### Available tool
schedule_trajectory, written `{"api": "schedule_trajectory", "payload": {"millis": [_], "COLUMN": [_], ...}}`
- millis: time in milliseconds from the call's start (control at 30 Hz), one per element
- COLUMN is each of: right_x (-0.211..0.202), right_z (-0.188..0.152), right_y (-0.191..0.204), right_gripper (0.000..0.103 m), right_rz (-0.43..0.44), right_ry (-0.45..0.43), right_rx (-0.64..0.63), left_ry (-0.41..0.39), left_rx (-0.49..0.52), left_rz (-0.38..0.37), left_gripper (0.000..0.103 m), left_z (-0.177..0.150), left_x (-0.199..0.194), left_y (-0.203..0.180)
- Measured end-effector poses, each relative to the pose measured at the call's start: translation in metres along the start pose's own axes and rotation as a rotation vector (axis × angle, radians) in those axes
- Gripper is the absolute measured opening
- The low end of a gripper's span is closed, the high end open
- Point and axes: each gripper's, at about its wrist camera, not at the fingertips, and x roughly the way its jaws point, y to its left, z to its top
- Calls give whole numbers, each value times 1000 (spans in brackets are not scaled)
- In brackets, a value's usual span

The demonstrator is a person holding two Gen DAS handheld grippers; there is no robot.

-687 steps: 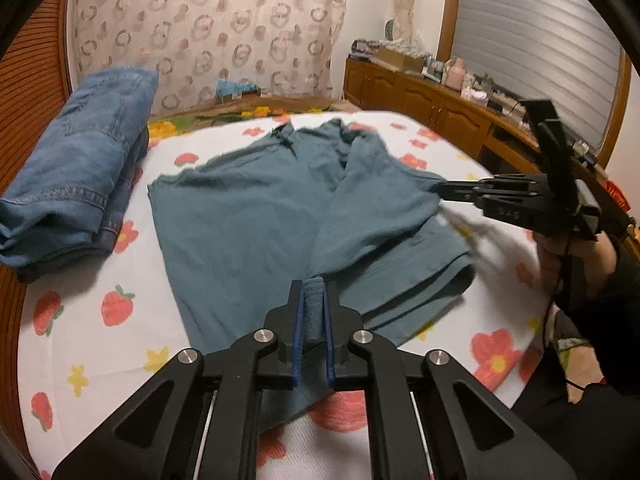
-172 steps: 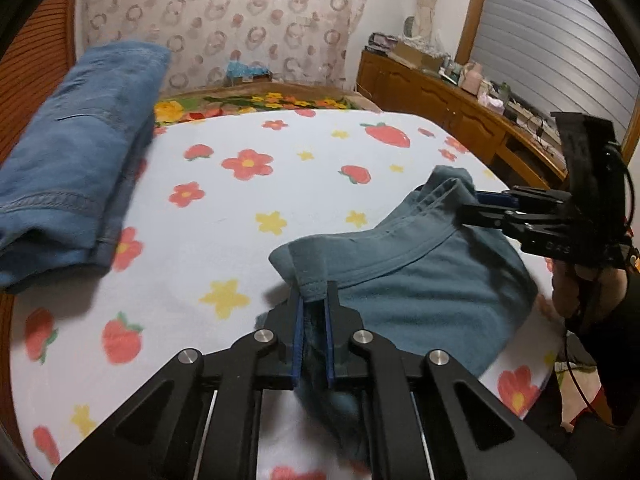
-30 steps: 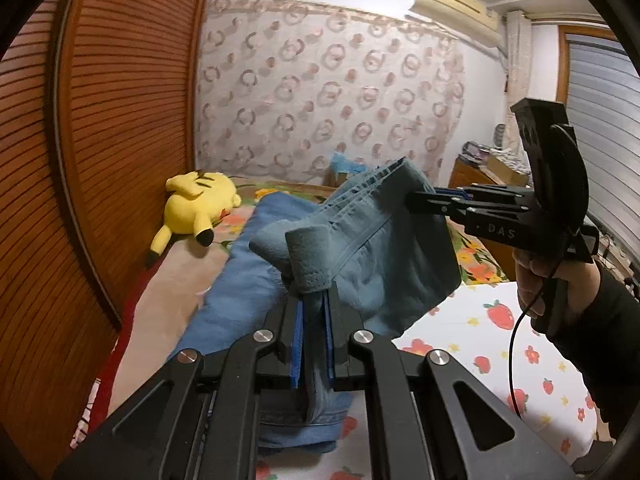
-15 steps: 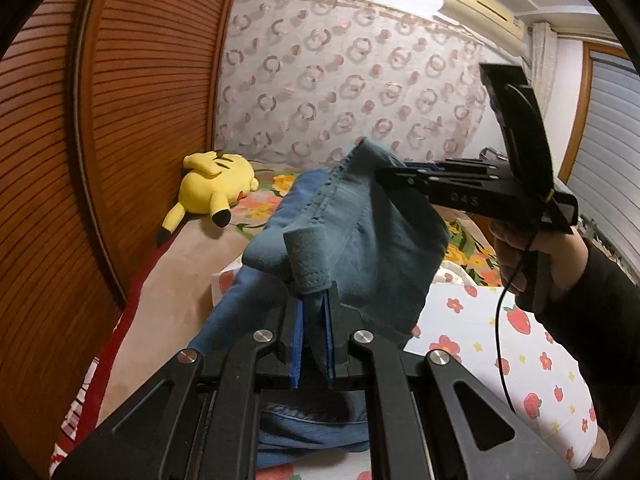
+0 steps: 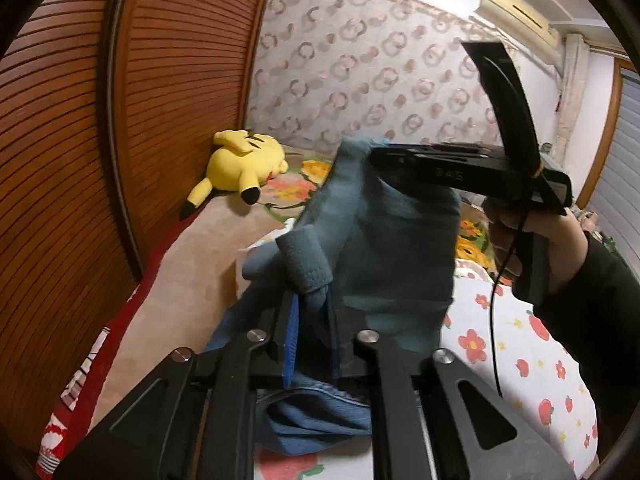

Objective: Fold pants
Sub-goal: 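Lift the folded shorts with both tools and carry them onto the jeans stack, then open both tools and press the shorts flat on the jeans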

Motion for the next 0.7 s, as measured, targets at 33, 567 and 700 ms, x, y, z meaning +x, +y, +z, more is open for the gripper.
{"api": "schedule_trajectory", "payload": {"millis": [33,567,700], "right_x": [-2,-49,-27], "right_z": [0,-45,-41], "right_y": [-3,-16,-35], "right_gripper": [27,33,33], "right_rz": [-2,57,36], "right_ry": [-2,-2,21], "right_rx": [16,45,96], "left_ry": [-8,66,115], "left_rx": [1,122,110], "left_rz": [11,-17,-15], "left_gripper": [25,57,57], "left_z": [1,4,-6], "left_x": [-3,35,47], "left_y": [0,-24,-17]}}
